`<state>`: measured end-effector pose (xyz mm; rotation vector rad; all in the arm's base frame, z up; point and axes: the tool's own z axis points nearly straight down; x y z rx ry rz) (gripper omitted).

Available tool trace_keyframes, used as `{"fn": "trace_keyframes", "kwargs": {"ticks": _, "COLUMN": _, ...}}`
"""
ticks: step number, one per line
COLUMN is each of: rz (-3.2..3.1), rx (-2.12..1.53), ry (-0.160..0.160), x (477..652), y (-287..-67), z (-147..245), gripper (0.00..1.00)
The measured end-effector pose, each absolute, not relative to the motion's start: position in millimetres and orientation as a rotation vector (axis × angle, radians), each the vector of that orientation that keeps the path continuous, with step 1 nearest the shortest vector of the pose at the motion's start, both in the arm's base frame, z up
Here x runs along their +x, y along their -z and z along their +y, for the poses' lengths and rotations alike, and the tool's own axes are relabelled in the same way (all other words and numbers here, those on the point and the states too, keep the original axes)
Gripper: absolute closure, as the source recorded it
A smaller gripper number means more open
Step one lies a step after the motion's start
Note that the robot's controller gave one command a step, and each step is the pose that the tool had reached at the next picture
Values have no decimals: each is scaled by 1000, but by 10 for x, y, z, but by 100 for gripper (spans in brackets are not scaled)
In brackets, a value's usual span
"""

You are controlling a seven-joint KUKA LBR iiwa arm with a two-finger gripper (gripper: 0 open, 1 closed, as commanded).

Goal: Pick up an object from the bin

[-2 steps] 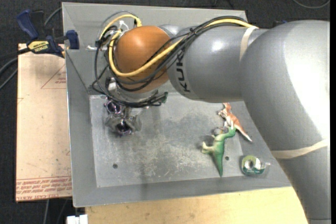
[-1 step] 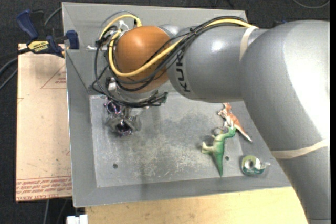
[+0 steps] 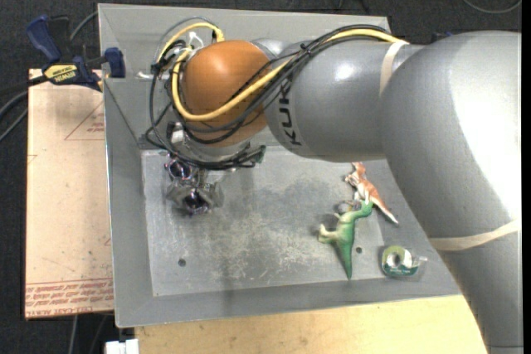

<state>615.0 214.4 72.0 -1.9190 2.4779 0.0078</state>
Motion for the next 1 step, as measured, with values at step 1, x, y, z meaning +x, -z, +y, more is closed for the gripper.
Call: {"fn": "trace_keyframes", "kwargs": {"ticks": 1, "rz": 2477, "rx": -1917, "ry": -8, "x": 6150, "y": -781, "z": 2147, "gripper": 100}}
